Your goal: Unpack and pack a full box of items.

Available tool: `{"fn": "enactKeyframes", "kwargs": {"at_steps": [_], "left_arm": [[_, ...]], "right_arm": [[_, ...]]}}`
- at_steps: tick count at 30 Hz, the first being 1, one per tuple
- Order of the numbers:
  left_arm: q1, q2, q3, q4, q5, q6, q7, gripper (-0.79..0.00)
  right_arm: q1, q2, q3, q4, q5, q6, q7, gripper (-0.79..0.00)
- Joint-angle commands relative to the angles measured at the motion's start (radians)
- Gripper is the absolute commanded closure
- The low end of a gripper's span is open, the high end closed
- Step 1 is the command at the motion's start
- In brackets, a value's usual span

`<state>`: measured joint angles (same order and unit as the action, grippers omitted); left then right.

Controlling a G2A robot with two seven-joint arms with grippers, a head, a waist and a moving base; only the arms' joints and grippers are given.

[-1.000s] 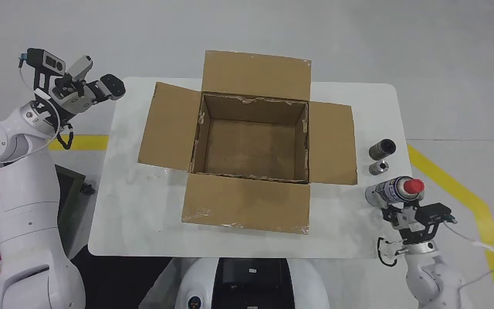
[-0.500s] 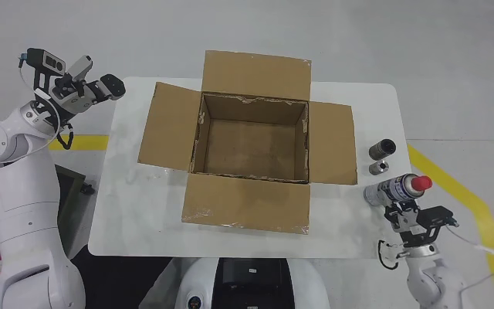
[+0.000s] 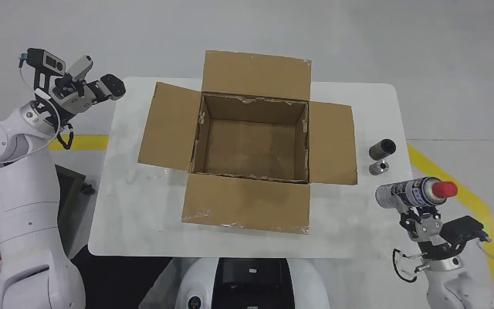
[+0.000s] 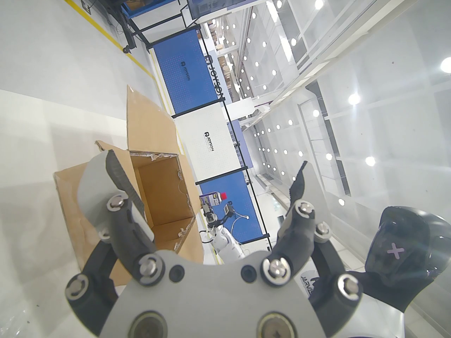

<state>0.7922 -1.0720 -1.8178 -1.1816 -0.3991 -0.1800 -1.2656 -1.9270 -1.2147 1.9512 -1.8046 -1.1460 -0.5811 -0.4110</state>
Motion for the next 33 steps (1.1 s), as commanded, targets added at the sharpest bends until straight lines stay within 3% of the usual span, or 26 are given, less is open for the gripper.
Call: {"fn": "enactKeyframes", "kwargs": {"at_steps": [1,16,25,33], "left_arm": [[0.0,0.0,0.0,0.0,0.0,0.0,0.0,-0.785],[0.0,0.0,0.0,0.0,0.0,0.0,0.0,-0.785],[0.0,0.0,0.0,0.0,0.0,0.0,0.0,-0.785],[0.0,0.0,0.0,0.0,0.0,0.0,0.0,-0.785]], "right_arm": [[-0.026,-0.001,0.018,-0.06,0.022,-0.001,0.013,0.0],[-0.049,-0.001,0.08,-0.395,0.15,0.029,0.199,0.0],[0.066,0.01,-0.038,-0.508,0.109,-0.004,0.355,0.0],[0.206,0.019,-0.201,-0.527,0.023,-0.019,0.46,0.0]]}}
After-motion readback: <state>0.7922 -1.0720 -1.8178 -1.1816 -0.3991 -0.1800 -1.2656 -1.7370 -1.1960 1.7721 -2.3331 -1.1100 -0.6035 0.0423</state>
